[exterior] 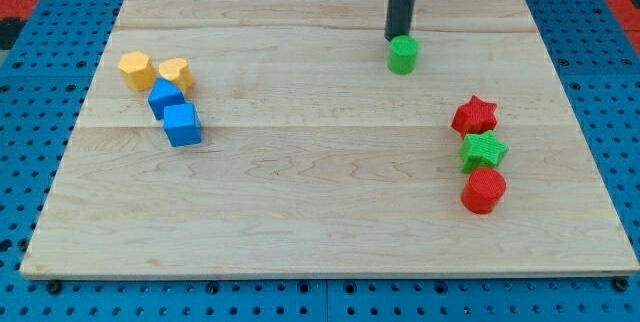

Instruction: Slide the green circle above the red star

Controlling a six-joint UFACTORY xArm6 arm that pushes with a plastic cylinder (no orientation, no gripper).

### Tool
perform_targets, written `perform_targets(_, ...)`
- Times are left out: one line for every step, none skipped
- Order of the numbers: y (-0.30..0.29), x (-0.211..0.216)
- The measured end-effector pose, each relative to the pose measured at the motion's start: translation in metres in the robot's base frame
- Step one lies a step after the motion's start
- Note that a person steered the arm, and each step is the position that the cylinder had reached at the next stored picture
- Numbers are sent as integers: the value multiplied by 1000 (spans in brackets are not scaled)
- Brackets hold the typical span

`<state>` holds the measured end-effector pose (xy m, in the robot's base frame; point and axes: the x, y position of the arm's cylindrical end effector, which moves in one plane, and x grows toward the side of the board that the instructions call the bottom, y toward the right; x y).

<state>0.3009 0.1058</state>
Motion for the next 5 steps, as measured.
perform_targets(-29,-30)
perform_targets(-45,-6)
perform_targets(-21,31)
perform_targets(17,39)
perform_targets(33,14)
